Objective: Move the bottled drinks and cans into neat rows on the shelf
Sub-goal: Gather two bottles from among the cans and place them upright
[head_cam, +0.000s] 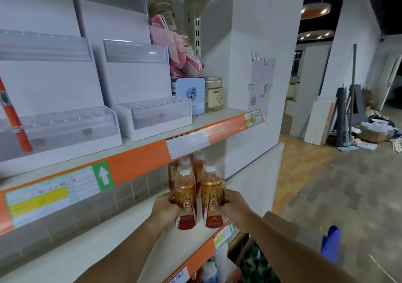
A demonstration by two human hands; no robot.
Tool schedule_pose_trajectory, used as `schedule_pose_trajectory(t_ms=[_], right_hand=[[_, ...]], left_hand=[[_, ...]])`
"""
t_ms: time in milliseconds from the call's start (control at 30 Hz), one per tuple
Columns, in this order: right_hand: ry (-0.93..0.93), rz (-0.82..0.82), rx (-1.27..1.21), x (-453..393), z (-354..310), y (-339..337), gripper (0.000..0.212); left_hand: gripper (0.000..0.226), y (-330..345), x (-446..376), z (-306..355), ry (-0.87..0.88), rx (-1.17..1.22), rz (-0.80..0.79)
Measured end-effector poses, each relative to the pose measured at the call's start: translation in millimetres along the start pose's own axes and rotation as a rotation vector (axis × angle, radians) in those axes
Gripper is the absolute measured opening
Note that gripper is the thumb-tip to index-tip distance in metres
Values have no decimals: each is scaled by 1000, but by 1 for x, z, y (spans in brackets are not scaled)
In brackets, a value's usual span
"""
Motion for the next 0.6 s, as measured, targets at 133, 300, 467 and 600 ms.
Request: schedule_pose_trajectory(t_ms=[133,300,467,600], right_hand=[[-5,-24,-12,-20,6,-12,39],[7,-98,-4,-44,12,-30,42],[9,-216,53,-64,11,-41,42],[4,-273,58,-79,12,-49,39]], left_hand=[[58,6,-14,-1,1,35,18],[57,15,-23,-4,-13,85,113],[55,28,-23,-4,-36,133,215],[53,37,-26,-6,-45,163,303]])
Point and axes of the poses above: each hand's wrist, its own x-axis away from the middle knuckle, its own y-axis out of the palm, z = x × y, the point moved 8 cm from there along -x, towards the middle knuckle, and after that the axes turned 9 degrees about -z, right-handed, at the moved point
